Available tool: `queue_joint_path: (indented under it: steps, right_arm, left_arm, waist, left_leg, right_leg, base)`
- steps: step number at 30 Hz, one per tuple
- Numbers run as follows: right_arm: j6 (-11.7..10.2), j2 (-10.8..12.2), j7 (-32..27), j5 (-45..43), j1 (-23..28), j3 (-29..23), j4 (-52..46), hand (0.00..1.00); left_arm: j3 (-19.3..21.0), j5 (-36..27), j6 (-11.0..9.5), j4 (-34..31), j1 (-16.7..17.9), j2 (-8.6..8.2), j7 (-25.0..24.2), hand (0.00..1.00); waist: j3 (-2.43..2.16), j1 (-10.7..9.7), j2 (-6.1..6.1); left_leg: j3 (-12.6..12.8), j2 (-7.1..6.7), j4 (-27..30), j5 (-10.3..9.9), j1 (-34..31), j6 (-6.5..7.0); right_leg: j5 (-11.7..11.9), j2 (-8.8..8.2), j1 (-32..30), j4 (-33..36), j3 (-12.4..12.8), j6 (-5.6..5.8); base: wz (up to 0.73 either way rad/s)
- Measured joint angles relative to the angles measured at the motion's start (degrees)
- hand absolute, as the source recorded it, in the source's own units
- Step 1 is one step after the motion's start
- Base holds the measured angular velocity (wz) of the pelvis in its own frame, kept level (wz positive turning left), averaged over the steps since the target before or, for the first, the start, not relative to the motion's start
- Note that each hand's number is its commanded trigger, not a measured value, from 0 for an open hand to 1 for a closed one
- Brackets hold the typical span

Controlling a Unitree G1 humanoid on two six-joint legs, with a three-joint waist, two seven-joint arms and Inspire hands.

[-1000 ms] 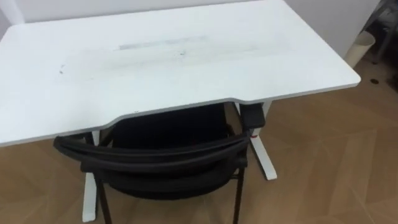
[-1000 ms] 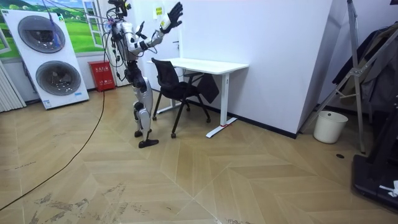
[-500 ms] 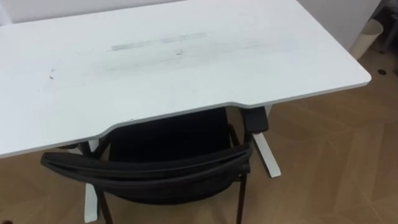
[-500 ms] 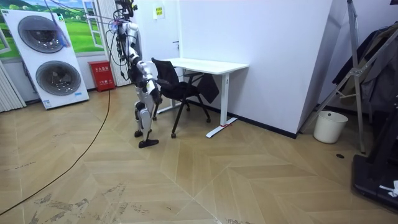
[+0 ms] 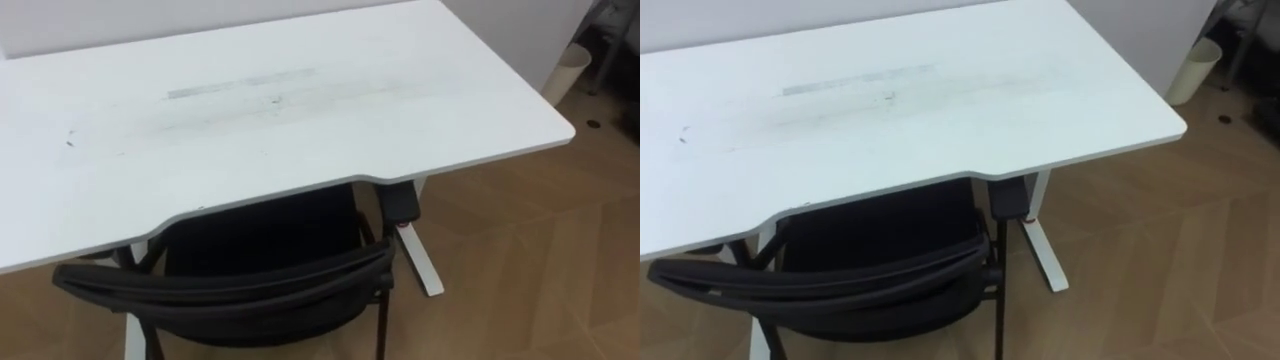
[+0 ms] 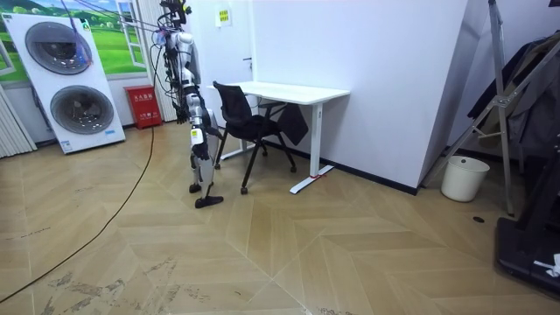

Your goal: Push chair

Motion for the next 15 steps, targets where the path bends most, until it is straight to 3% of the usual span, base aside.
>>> queue_joint_path:
  steps: [8,15]
  right_arm:
    - [2.0,0.7,5.9,-5.6,-2.3,4.1,0.1,0.00]
    - [2.0,2.8,6.4,-6.7,-5.0,11.9,0.2,0.00]
  left_arm:
    - [-4.2,0.2,1.9,2.3,-3.1,0.00,-6.0,0.00]
    - [-12.6,0.1,3.5,2.3,-5.3,-0.30,-7.7,0.00]
  waist:
    - [0.01,-0.2,-0.21]
    - [0.19,-0.2,-0.10]
  left_leg:
    - [0.0,-0.06,0.1,0.0,0.0,0.01]
    - [-0.1,-0.03,0.2,-0.1,-0.4,-0.09]
  right_leg:
    - [0.0,-0.06,0.0,-0.1,0.0,0.01]
    - [-0.1,0.06,0.0,-1.0,-0.1,0.02]
  base:
    - [0.00]
    - [0.00]
